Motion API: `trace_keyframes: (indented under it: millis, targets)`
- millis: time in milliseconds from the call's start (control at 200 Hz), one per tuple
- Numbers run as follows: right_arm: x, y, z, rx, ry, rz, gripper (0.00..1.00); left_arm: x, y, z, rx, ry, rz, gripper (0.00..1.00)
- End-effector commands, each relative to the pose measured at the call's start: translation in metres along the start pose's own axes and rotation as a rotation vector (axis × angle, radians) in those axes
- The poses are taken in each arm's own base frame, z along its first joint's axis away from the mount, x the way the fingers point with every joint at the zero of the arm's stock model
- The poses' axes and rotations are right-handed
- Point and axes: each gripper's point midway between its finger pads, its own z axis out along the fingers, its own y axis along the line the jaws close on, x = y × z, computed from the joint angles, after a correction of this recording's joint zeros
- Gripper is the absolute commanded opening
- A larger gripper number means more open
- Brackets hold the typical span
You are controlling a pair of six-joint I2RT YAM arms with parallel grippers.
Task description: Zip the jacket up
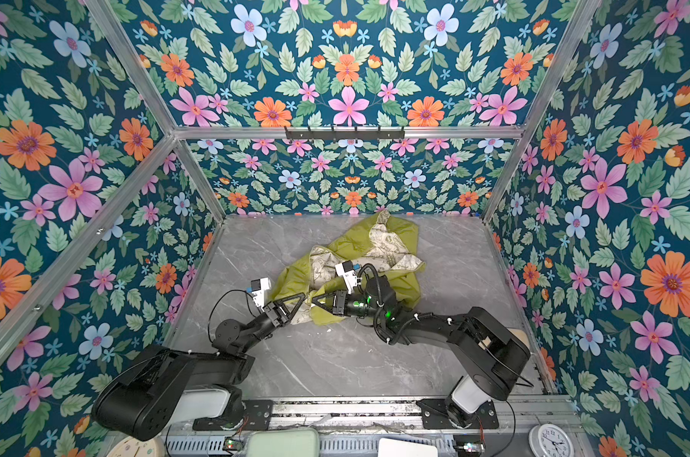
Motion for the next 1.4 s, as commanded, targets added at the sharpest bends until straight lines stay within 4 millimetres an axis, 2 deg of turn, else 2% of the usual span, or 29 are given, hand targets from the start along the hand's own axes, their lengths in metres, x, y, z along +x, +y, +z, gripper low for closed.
trace_keyframes:
  millis: [0,270,440,515,750,930,1060,1135,1275,1395]
  targets:
    - [0.010,-0.003,-0.001,0.008,0.047,-0.007,0.00,-0.007,-0.013,0.000,0.050,-0.030,0.044,0.00]
    - [0.022,-0.029,-0.008,0.109,0.057,0.019,0.00,-0.013,-0.008,-0.002,0.031,-0.058,0.019,0.00]
    - [0.029,-0.024,0.000,0.105,0.067,0.015,0.00,-0.012,-0.007,0.000,0.031,-0.044,0.039,0.00]
    - [0.035,-0.014,0.007,0.111,0.080,-0.019,0.00,-0.012,-0.002,-0.002,0.012,-0.054,0.033,0.00]
    - [0.049,-0.031,0.001,0.158,0.053,0.012,0.00,-0.014,0.005,-0.007,-0.016,-0.083,0.051,0.00]
    - [0.042,-0.022,0.002,0.115,0.016,0.023,0.00,-0.002,0.006,-0.006,-0.014,-0.019,0.111,0.00]
    - [0.037,-0.014,0.006,0.105,0.020,0.012,0.00,0.006,0.020,-0.011,-0.071,0.003,0.120,0.00]
    - [0.038,-0.017,0.004,0.114,0.017,0.020,0.00,0.004,0.031,-0.013,-0.128,-0.007,0.126,0.00]
    - [0.043,-0.021,0.002,0.115,0.018,0.040,0.00,-0.008,0.046,-0.014,-0.233,-0.054,0.151,0.00]
    - [0.054,-0.025,0.007,0.113,0.041,0.056,0.00,-0.020,0.056,-0.018,-0.341,-0.099,0.187,0.00]
